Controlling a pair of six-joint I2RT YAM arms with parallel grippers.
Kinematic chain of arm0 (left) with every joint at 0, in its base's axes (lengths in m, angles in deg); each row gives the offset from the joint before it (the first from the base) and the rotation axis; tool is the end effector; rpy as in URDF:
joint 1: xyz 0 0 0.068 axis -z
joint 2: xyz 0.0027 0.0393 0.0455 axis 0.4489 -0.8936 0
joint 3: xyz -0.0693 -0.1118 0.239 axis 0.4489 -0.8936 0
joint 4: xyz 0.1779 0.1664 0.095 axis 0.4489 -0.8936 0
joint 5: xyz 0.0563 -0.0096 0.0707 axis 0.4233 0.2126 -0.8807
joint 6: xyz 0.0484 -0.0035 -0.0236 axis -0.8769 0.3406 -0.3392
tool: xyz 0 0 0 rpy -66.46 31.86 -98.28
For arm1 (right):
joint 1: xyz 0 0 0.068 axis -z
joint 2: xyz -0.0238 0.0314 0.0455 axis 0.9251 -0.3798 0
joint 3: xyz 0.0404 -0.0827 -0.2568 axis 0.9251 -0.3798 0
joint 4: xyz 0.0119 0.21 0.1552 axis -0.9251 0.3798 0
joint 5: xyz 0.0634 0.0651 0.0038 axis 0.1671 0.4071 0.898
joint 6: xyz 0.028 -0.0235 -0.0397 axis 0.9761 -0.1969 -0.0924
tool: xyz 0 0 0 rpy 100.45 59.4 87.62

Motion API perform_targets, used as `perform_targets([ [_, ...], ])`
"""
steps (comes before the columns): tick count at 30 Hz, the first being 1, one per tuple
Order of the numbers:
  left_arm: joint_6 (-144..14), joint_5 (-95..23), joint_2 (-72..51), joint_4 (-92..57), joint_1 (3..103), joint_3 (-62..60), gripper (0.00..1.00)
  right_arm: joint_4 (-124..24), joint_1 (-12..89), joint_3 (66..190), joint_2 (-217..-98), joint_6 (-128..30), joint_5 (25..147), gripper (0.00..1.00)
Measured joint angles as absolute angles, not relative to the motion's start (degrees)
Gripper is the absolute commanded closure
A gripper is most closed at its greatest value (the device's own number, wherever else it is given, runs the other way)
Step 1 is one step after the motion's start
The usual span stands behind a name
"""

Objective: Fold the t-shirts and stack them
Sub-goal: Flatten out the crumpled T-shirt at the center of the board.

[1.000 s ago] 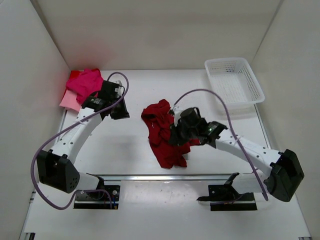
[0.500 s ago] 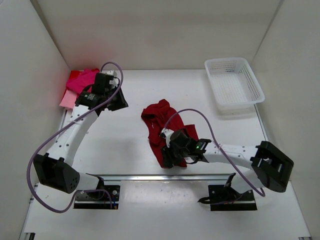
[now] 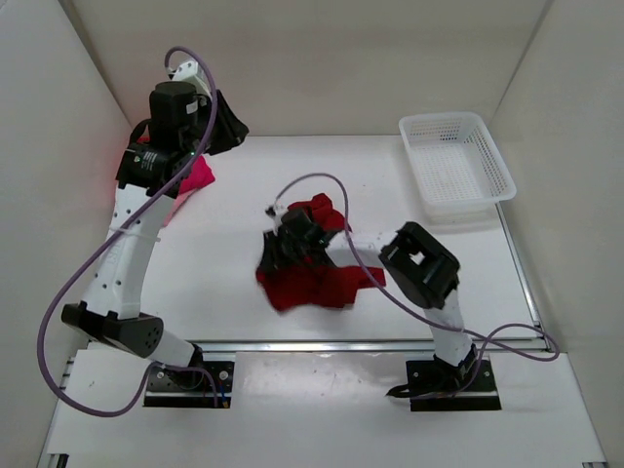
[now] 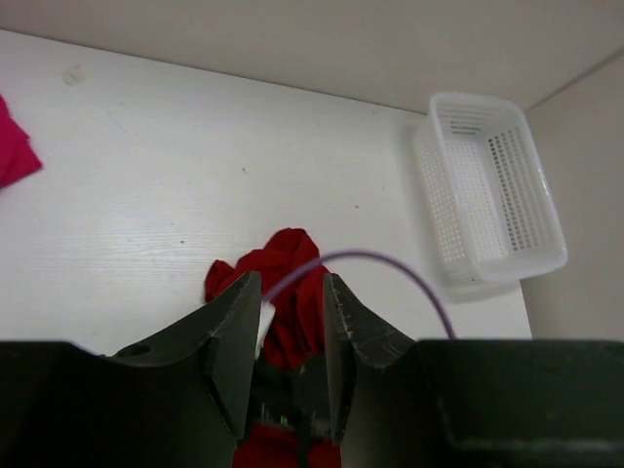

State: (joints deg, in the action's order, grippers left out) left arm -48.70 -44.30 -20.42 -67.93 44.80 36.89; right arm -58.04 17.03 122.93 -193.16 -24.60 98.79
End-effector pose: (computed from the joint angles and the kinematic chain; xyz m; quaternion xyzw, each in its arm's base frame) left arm 0.2816 -0.0921 0.4907 -0.0701 0.8318 -0.2143 0.5071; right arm 0.2663 0.3448 0.1485 -0.2276 0.8588 0.4043 0.2171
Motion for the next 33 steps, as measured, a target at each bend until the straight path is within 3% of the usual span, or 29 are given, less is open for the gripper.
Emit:
perform_targets([
  [2, -49.49, -46.55, -18.94, -68.19, 44.69, 36.3, 0.57, -59.89, 19.59, 132.72, -198.63, -21.85, 99.64, 0.64],
  [4, -50.03, -47.99, -17.32, -68.38, 44.61, 34.4, 0.56, -61.14, 22.65, 139.5, -200.81, -19.91, 100.06, 0.59],
  [10, -50.78, -51.71, -16.12, -70.48, 44.56, 32.24, 0.53, -62.28, 33.9, 139.63, -193.82, -20.56, 99.84, 0.64],
  [13, -50.6, -50.85, -14.81, -68.6, 44.3, 27.21, 0.52, -59.22, 40.42, 138.27, -189.23, -22.46, 101.54, 0.77],
  [16, -50.16, -48.82, -12.99, -67.95, 43.01, 17.64, 0.52, -49.34, 44.22, 149.75, -192.0, -28.36, 103.42, 0.95],
  [19, -49.29, -48.76, -13.58, -70.88, 40.85, 12.68, 0.48, -42.15, 42.34, 162.01, -196.72, -35.42, 105.08, 0.96],
  [24, -47.06, -49.54, -17.54, -74.07, 39.08, 25.0, 0.39, -33.84, 33.73, 164.59, -200.55, -41.13, 113.22, 0.81],
  [26, -45.92, -48.84, -19.15, -72.71, 38.95, 32.92, 0.39, -31.63, 30.4, 166.21, -203.96, -42.59, 115.6, 0.66],
  [28, -45.14, -47.9, -19.46, -70.59, 39.05, 38.07, 0.4, -30.54, 27.74, 166.6, -206.87, -42.96, 118.05, 0.59],
  [33, -44.44, -46.77, -17.67, -68.45, 39.56, 38.6, 0.4, -27.06, 24.94, 169.0, -212.37, -44.12, 119.31, 0.43],
])
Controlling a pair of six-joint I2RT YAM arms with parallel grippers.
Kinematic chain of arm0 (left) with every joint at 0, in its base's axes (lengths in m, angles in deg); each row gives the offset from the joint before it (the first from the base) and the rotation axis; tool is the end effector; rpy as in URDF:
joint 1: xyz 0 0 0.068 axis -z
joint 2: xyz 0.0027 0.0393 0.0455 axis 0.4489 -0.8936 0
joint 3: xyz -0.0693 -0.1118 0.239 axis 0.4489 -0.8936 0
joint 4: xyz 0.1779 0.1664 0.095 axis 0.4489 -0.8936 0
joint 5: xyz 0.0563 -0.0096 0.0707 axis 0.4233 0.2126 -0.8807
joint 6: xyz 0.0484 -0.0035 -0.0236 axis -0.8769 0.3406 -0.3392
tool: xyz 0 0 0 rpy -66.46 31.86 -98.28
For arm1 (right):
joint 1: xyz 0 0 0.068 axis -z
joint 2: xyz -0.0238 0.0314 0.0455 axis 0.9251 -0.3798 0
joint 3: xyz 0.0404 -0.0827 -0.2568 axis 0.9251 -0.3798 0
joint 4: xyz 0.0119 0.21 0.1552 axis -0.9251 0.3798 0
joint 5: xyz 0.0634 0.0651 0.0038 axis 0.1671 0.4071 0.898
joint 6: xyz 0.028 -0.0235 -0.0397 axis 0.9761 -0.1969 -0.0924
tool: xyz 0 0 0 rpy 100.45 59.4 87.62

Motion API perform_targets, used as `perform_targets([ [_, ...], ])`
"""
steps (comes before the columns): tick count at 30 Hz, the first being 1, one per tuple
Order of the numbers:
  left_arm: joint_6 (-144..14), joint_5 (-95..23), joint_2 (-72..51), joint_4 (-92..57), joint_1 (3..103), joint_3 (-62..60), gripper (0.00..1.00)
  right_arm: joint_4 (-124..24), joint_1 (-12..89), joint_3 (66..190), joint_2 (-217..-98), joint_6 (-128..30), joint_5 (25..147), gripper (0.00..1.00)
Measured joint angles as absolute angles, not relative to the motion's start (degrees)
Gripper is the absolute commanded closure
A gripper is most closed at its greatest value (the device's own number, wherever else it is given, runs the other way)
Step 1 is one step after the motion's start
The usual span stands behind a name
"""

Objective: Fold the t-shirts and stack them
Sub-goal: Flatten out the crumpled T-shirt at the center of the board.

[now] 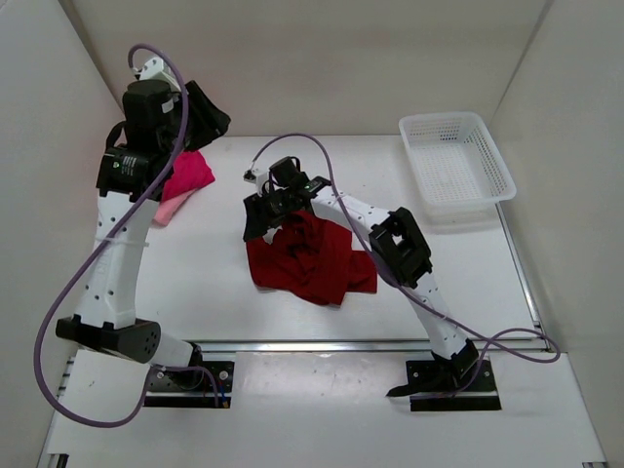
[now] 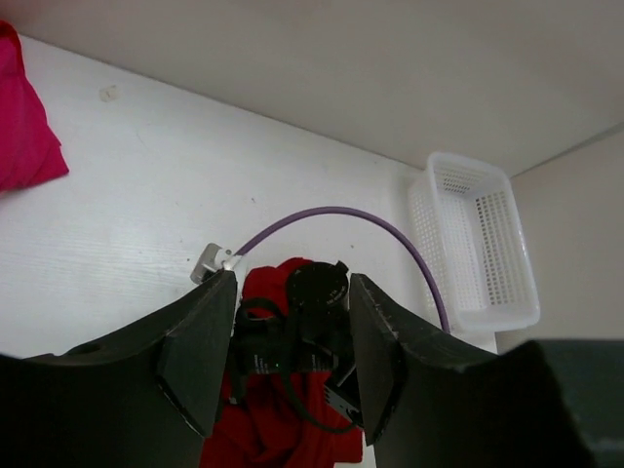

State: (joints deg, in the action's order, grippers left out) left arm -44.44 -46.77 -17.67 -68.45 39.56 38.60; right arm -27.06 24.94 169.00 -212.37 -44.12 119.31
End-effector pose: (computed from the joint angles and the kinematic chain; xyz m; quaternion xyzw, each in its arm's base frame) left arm 0.2670 -0.0594 0.5113 -0.1478 0.8018 -0.2045 0.5417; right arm 0.3766 0.3801 0.2060 -0.3668 0.7863 0.4604 0.1876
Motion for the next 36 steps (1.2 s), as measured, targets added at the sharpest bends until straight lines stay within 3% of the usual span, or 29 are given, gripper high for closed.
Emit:
perform_targets([
  [4, -44.48, -46.13, -18.0, -68.38, 40.32, 34.38, 0.35, -24.59, 24.9, 170.53, -213.84, -46.46, 115.84, 0.39],
  [14, -44.92, -44.65, -18.46, -67.73, 41.55, 29.4, 0.34, -24.22, 24.87, 175.15, -219.63, -47.45, 108.52, 0.42],
  [17, -45.12, -44.47, -18.5, -67.97, 41.55, 28.52, 0.28, -24.9, 24.55, 175.12, -220.96, -47.27, 109.24, 0.5],
  [19, -45.16, -44.23, -18.63, -67.99, 41.55, 28.96, 0.22, -24.77, 23.87, 175.12, -220.96, -47.58, 108.84, 0.8],
  [22, -45.05, -43.23, -19.74, -68.03, 41.46, 32.19, 0.22, -24.27, 22.78, 174.71, -220.96, -46.9, 108.95, 1.0],
  [30, -44.37, -41.8, -21.49, -67.44, 40.21, 40.65, 0.2, -21.97, 27.17, 174.75, -215.43, -43.75, 107.4, 1.0],
  [36, -43.63, -41.19, -21.36, -66.81, 39.64, 39.3, 0.17, -21.56, 41.6, 169.53, -191.81, -43.51, 104.21, 1.0],
])
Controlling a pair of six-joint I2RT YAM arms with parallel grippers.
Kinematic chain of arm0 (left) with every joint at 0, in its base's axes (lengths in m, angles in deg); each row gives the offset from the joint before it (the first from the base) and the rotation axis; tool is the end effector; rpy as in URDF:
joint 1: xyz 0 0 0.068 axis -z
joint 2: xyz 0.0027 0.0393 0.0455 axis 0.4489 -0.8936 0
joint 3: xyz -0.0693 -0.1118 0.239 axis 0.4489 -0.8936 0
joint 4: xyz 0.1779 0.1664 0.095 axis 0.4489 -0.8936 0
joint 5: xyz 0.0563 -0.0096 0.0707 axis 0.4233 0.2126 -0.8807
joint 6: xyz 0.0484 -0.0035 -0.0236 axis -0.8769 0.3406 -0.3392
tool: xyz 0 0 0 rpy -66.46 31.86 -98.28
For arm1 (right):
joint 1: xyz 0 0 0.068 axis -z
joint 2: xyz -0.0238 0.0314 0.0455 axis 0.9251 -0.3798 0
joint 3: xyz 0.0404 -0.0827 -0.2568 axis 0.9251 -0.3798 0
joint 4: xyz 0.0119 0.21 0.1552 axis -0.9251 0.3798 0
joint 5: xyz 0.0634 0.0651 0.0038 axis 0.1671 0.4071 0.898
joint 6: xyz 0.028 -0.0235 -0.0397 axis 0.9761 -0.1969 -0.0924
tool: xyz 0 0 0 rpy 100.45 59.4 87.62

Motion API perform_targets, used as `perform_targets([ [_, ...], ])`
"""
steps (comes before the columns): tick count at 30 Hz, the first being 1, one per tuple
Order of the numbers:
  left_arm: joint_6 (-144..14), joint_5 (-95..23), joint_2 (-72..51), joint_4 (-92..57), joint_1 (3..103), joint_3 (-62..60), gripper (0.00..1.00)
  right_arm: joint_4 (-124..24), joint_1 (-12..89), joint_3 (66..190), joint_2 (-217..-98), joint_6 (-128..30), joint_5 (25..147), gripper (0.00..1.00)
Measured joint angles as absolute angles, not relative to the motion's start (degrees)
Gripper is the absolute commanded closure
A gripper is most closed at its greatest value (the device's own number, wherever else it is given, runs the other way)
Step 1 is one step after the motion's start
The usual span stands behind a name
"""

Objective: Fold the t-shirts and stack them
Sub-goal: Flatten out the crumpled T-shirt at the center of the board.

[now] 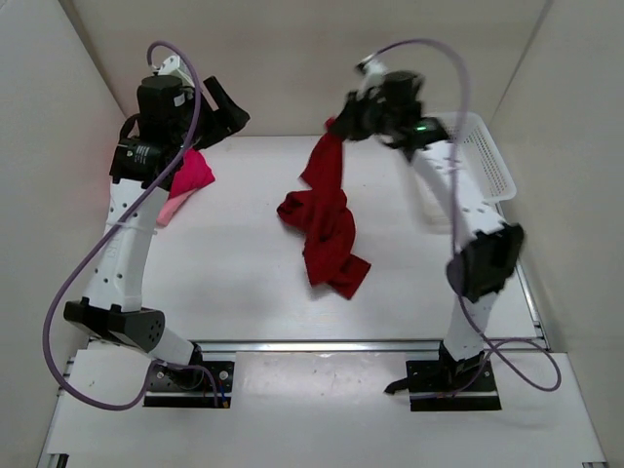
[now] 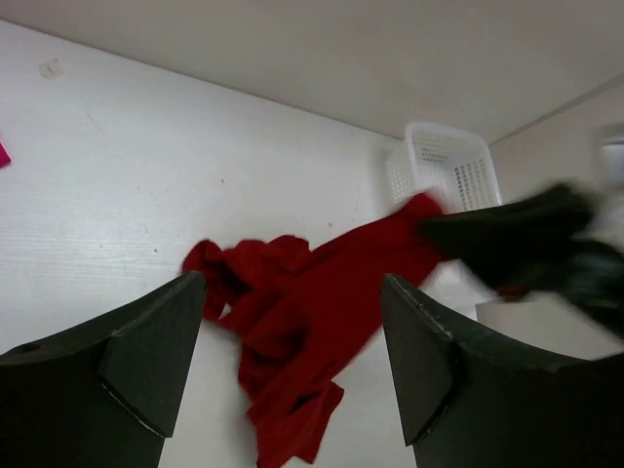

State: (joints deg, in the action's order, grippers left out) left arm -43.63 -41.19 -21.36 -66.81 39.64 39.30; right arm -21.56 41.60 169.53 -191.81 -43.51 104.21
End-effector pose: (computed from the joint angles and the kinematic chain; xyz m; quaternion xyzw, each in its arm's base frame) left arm 0.2903 -0.0687 0.5007 -0.1266 0.8122 -0.2417 0.5157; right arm 0.4150 0.2207 0.3728 -0.2182 0.8091 0.3508 0.4180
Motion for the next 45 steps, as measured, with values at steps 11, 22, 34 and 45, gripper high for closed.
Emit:
perform_targets([
  [11, -44.37, -38.83, -19.46, -64.67, 45.2, 23.89, 0.1, -23.79, 38.58, 183.1, -167.76, -44.74, 97.3, 1.0],
  [22, -53.86, -41.37, -7.16, -58.05, 53.44, -2.78, 0.07, -19.24, 38.82, 183.47, -168.09, -45.87, 91.23, 1.0],
  [34, -60.28, -46.72, -13.17, -35.55, 56.65, -20.44, 0.01, -14.78, 47.52, 176.15, -166.89, -42.64, 94.99, 1.0],
  [45, -71.1, -56.36, -30.35, -25.78, 66.03, -19.32, 0.01, -14.96, 54.99, 172.87, -162.69, -38.99, 100.89, 1.0],
])
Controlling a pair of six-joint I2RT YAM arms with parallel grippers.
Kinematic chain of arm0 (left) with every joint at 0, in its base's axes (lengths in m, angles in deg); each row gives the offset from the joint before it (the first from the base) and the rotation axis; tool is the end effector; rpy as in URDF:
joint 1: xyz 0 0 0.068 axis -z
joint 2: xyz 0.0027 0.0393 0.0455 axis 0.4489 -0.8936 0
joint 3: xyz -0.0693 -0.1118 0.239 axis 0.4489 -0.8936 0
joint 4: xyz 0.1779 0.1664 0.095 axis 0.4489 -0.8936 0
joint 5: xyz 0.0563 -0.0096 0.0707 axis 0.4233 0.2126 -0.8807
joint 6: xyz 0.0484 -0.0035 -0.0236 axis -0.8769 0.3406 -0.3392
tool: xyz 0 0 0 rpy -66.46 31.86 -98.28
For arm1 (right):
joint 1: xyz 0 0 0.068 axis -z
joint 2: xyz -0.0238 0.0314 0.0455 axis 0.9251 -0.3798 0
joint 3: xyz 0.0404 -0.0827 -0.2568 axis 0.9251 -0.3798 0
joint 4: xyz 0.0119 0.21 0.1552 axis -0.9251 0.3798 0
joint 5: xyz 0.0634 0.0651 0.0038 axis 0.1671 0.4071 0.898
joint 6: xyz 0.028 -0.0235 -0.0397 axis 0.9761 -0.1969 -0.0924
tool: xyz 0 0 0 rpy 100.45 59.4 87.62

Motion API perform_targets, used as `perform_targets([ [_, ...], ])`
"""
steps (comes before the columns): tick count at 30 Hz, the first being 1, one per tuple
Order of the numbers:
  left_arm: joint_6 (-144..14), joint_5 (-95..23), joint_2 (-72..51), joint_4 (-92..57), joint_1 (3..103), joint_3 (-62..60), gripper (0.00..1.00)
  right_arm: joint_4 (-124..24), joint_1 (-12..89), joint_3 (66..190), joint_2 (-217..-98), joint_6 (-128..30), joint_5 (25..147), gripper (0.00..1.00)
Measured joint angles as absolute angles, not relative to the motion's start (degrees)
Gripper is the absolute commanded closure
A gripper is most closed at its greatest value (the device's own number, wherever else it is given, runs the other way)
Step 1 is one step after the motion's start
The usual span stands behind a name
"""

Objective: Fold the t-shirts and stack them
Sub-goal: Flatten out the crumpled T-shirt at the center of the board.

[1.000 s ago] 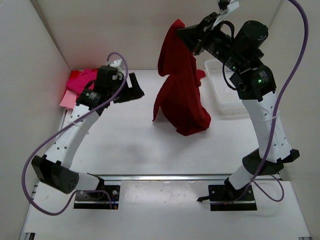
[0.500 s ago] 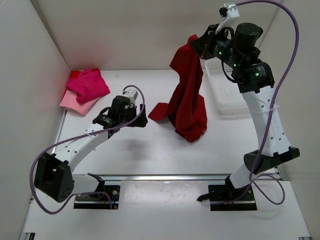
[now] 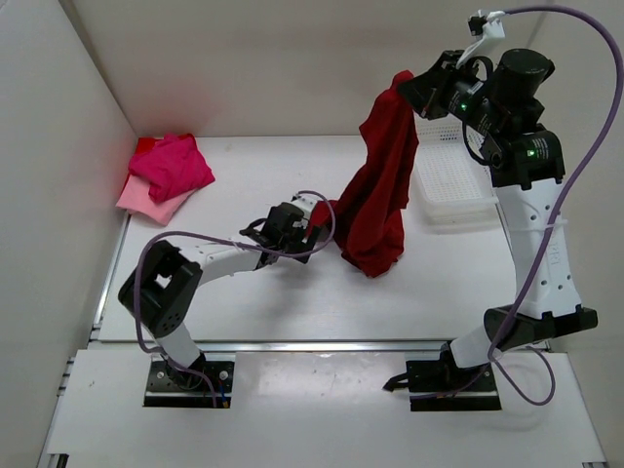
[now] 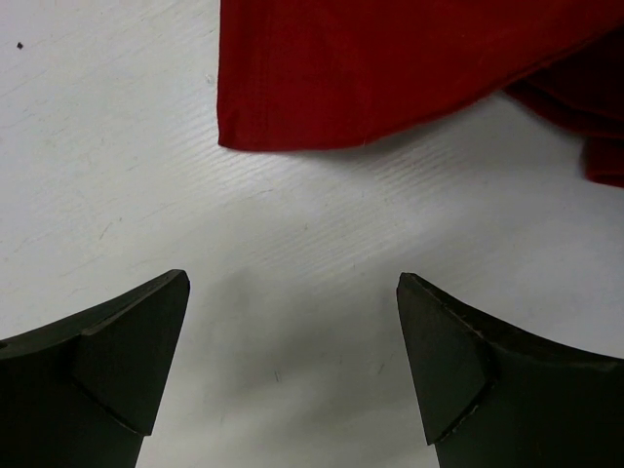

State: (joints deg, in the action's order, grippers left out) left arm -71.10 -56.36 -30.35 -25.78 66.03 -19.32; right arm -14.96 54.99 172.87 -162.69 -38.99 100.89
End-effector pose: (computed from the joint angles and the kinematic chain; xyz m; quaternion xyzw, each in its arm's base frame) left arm 0.2690 -0.2108 0.1799 0.2340 0.8966 -0.0474 0.3730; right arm 0.2672 0.0744 0.5629 -0.1148 0.7033 0.3124 0.6282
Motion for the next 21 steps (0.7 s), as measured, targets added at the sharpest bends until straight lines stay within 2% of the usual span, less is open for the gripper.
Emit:
perform_targets([
  [9, -69.57, -60.34, -33.58, -19.93, 65.57, -17.73, 0.02, -16.18, 57.11, 167.56, -160.31, -37.06, 104.58, 1.0],
  [15, -69.81, -59.97, -40.07, -16.08, 67.47, -12.42, 0.15, -16.59, 58.45, 166.03, -160.05, -35.8, 106.13, 1.0],
  [21, -70.95, -57.94, -40.25, -13.7, 67.91, -14.89, 0.17, -16.9, 58.51, 165.35, -159.3, -35.8, 107.01, 1.0],
])
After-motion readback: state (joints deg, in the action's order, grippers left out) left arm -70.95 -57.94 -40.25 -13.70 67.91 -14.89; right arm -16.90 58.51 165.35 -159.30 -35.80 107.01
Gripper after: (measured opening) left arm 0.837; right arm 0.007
